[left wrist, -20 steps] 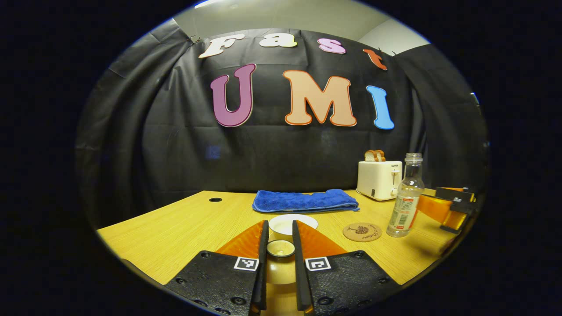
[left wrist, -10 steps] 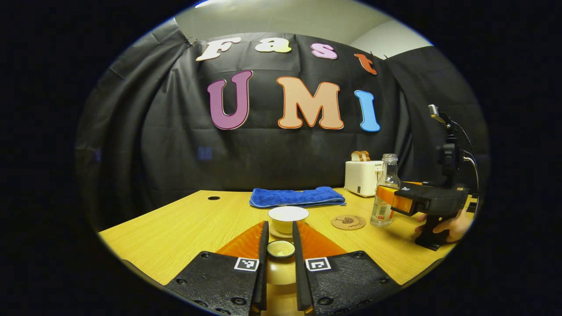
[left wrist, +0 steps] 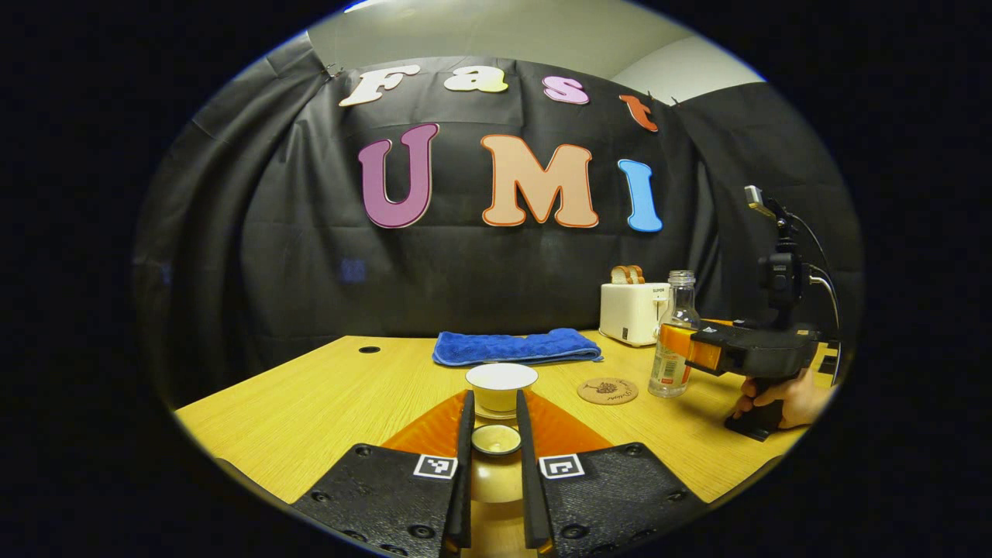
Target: Open the teacup lid with one hand, grasp the water bottle and pour water into the teacup with the other hand; after pouring, place the water bottle on the coaster and then close the teacup lid.
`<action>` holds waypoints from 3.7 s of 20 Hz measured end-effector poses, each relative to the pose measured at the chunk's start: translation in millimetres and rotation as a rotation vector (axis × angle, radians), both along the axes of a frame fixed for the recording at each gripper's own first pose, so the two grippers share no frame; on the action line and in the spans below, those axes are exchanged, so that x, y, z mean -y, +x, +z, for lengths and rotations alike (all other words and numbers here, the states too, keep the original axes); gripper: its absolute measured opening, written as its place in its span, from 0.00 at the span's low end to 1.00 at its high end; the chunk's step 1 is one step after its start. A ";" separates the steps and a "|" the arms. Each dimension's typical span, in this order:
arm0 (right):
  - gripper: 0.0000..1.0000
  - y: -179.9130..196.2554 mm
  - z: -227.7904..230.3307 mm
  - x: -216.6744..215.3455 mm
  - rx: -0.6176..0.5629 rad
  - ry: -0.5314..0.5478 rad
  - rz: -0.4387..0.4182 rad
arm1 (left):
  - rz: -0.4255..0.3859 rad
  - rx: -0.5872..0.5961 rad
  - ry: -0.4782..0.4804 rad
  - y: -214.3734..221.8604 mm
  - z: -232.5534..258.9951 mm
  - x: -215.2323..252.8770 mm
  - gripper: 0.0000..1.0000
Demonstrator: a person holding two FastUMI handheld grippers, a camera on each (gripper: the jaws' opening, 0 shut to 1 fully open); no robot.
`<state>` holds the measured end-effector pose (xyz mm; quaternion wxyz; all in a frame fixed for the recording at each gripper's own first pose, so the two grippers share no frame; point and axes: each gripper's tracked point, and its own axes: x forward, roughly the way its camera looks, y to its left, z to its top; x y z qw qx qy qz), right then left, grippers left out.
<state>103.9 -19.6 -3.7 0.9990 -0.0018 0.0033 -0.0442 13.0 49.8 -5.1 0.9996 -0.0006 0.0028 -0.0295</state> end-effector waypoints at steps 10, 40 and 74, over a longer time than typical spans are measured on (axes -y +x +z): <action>0.68 3.1 28.7 -29.6 0.033 -0.265 0.060 | -0.001 -0.003 -0.001 1.3 -1.1 -24.5 0.24; 0.69 42.5 -15.4 -164.5 0.030 -1.720 0.308 | 0.029 -0.002 -0.005 -0.4 -5.3 -81.9 0.24; 0.67 44.0 8.3 -186.7 0.223 -2.202 0.336 | 0.039 -0.004 -0.007 0.3 -6.4 -84.0 0.24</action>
